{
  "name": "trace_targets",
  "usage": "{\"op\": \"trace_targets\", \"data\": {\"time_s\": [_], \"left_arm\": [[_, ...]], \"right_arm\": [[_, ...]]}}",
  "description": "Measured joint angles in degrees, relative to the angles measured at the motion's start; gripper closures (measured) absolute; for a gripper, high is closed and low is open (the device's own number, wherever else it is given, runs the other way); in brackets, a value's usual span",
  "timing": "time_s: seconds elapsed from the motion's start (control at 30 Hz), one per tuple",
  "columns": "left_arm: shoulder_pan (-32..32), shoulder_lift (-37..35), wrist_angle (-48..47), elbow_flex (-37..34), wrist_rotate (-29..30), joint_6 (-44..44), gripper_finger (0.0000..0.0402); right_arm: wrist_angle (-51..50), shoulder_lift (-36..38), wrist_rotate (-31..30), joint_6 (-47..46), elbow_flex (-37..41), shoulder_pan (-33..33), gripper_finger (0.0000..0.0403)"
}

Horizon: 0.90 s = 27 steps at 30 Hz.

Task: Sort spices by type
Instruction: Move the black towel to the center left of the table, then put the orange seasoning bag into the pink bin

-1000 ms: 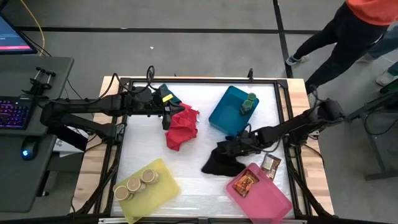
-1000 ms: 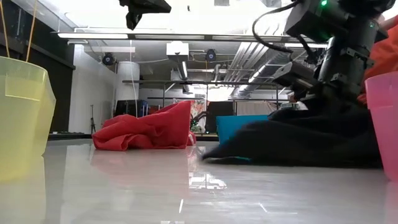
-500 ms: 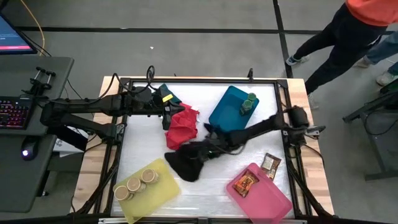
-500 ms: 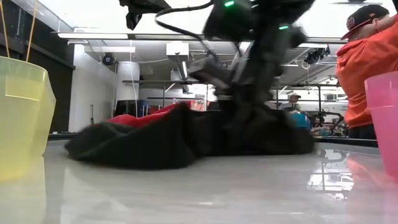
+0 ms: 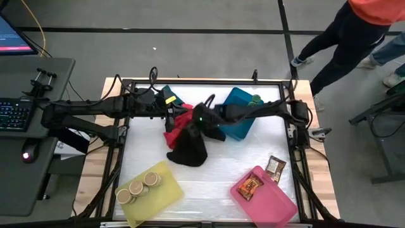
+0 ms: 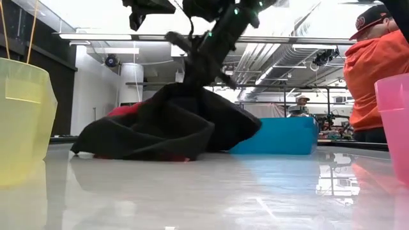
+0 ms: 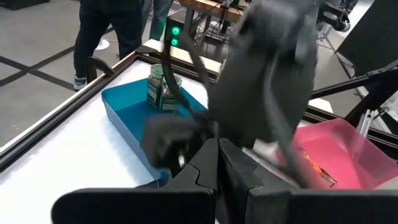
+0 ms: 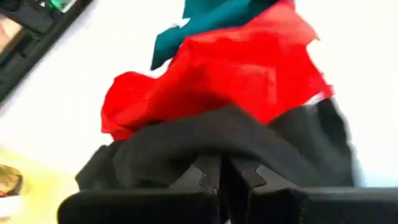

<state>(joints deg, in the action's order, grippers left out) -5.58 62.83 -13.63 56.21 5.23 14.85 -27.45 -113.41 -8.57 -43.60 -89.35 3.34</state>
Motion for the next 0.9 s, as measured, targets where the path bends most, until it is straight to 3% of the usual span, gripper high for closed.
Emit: {"op": "trace_targets", "data": {"time_s": [0.3, 0.57, 0.73, 0.9], "left_arm": [[0.00, 0.00, -0.22, 0.02, 0.32, -0.11, 0.0401], [0.04, 0.00, -4.05, 0.02, -0.10, 0.49, 0.0402], [0.68, 0.00, -11.10, 0.02, -2.84, 0.10, 0.0402], [1.56, 0.00, -13.23, 0.02, -1.73, 0.03, 0.0401]], "right_arm": [[-18.22, 1.44, -10.61, 11.89, -14.46, 3.05, 0.0403], [-38.35, 1.72, -13.90, 20.78, -24.61, 1.98, 0.0403], [-50.24, 6.31, -17.78, 14.46, -19.58, -1.68, 0.0392], [-52.76, 18.71, -17.76, -3.56, -3.93, -8.28, 0.0350]]}}
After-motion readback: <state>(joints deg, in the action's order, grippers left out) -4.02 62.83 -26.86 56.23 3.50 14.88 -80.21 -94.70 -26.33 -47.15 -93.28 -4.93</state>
